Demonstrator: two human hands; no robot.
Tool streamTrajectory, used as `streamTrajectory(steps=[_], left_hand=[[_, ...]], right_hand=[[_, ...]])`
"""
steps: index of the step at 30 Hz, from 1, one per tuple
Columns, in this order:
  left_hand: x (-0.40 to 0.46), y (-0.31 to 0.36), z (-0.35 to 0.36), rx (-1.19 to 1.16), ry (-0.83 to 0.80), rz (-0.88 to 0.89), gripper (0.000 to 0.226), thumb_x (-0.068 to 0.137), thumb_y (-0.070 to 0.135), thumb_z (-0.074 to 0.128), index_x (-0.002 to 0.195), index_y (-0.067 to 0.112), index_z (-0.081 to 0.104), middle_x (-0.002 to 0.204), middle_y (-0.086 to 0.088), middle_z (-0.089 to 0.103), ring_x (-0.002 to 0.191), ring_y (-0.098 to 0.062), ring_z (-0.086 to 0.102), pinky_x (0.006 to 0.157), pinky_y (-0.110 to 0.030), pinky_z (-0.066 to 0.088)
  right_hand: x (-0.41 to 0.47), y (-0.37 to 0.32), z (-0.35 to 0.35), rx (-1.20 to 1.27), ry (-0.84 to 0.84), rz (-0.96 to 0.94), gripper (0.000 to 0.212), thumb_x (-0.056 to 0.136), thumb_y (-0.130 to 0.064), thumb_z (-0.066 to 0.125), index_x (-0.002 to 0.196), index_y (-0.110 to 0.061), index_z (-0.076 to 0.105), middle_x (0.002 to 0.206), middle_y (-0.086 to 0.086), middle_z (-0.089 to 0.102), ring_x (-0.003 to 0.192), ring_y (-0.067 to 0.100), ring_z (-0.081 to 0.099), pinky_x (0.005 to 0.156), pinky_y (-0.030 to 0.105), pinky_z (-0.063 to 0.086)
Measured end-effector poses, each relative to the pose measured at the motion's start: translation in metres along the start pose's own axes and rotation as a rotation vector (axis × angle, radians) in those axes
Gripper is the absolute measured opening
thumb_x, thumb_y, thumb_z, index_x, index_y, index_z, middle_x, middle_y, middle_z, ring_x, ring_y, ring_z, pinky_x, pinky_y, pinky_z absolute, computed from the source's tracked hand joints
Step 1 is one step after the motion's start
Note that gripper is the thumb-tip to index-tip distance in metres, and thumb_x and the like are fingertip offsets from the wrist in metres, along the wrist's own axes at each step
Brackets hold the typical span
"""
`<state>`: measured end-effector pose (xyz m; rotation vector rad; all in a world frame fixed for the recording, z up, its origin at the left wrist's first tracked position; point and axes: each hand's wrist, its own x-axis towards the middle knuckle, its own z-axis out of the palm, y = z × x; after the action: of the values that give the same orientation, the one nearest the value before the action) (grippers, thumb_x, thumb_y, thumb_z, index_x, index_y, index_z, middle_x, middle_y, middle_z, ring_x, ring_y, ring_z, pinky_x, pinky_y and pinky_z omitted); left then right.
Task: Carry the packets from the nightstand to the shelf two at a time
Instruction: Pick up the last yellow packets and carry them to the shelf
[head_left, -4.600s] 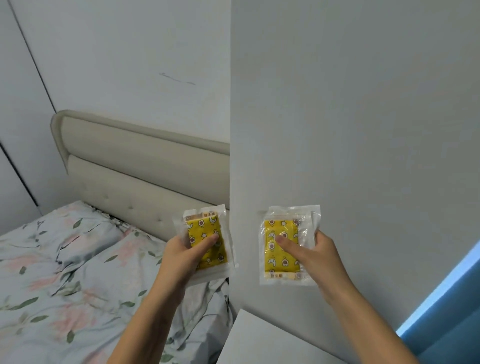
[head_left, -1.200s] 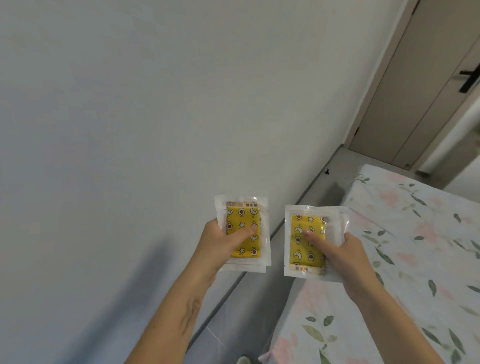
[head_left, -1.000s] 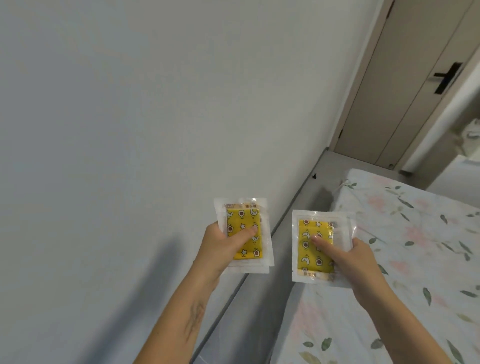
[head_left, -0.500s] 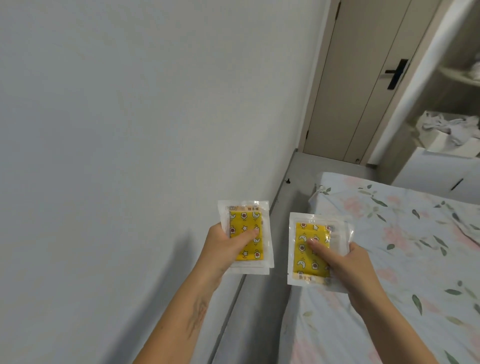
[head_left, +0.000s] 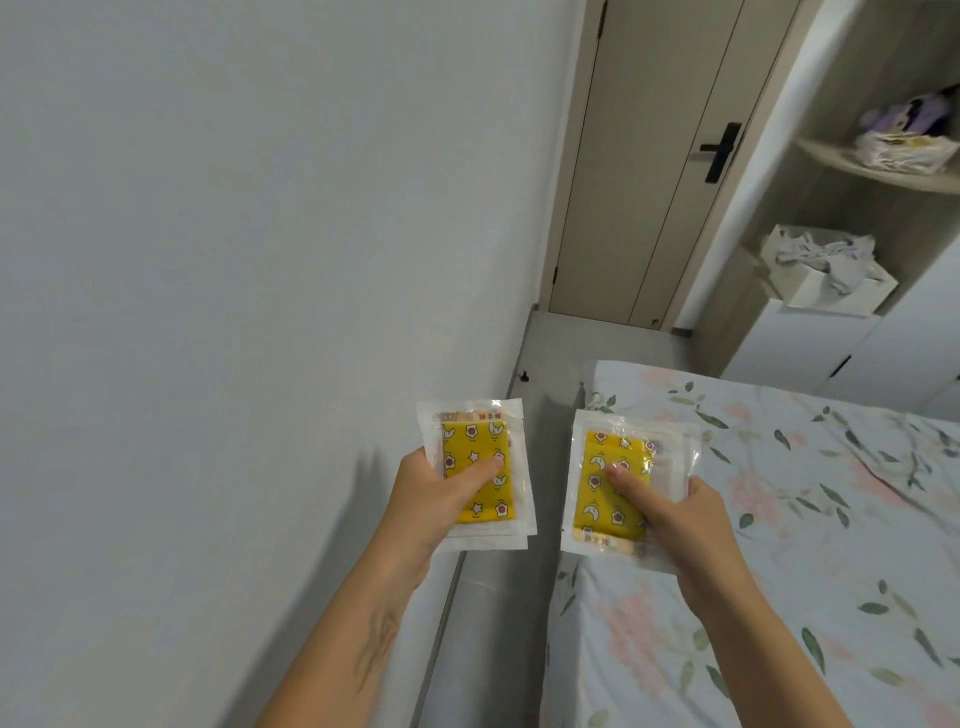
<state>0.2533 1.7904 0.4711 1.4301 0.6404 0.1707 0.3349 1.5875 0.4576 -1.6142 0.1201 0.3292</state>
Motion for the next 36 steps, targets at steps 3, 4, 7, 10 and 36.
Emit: streamTrajectory(steps=[3, 4, 7, 10, 36], left_hand=[[0.049, 0.013, 0.024, 0.010, -0.023, 0.011, 0.020, 0.083, 0.025, 0.073, 0.102, 0.024, 0.067, 0.094, 0.002, 0.074, 0.086, -0.014, 0.071, 0.072, -0.028, 0.057], [0.066, 0.018, 0.034, 0.014, -0.027, 0.013, 0.021, 0.083, 0.025, 0.073, 0.103, 0.024, 0.067, 0.095, 0.002, 0.074, 0.086, -0.014, 0.071, 0.071, -0.027, 0.056], [0.118, 0.034, 0.067, 0.009, -0.047, 0.026, 0.024, 0.083, 0.026, 0.073, 0.106, 0.024, 0.066, 0.096, 0.002, 0.073, 0.087, -0.014, 0.070, 0.068, -0.025, 0.055], [0.163, 0.053, 0.103, 0.008, -0.066, 0.024, 0.022, 0.083, 0.027, 0.072, 0.104, 0.026, 0.065, 0.095, 0.004, 0.072, 0.084, -0.012, 0.069, 0.064, -0.023, 0.052], [0.587, 0.206, 0.291, 0.045, -0.297, 0.046, 0.010, 0.084, 0.023, 0.072, 0.088, 0.028, 0.064, 0.082, 0.010, 0.072, 0.073, -0.004, 0.068, 0.058, -0.021, 0.050]], right_hand=[[0.046, -0.011, -0.006, -0.003, 0.023, 0.001, 0.026, 0.072, -0.030, 0.081, 0.091, -0.021, 0.066, 0.079, 0.001, 0.077, 0.070, 0.020, 0.075, 0.066, 0.037, 0.060], [0.063, -0.015, -0.009, -0.004, 0.029, 0.001, 0.025, 0.072, -0.029, 0.081, 0.090, -0.021, 0.066, 0.078, 0.001, 0.077, 0.069, 0.020, 0.075, 0.065, 0.037, 0.060], [0.114, -0.031, -0.020, 0.001, 0.027, 0.002, 0.024, 0.073, -0.025, 0.081, 0.091, -0.018, 0.067, 0.080, 0.004, 0.077, 0.073, 0.024, 0.075, 0.071, 0.044, 0.061], [0.160, -0.052, -0.037, -0.010, 0.041, 0.002, 0.023, 0.074, -0.025, 0.081, 0.091, -0.019, 0.067, 0.082, 0.004, 0.078, 0.074, 0.024, 0.076, 0.073, 0.044, 0.061], [0.564, -0.192, -0.041, 0.080, 0.272, -0.029, 0.037, 0.070, -0.026, 0.083, 0.102, -0.015, 0.068, 0.090, 0.008, 0.077, 0.080, 0.028, 0.075, 0.077, 0.057, 0.058]])
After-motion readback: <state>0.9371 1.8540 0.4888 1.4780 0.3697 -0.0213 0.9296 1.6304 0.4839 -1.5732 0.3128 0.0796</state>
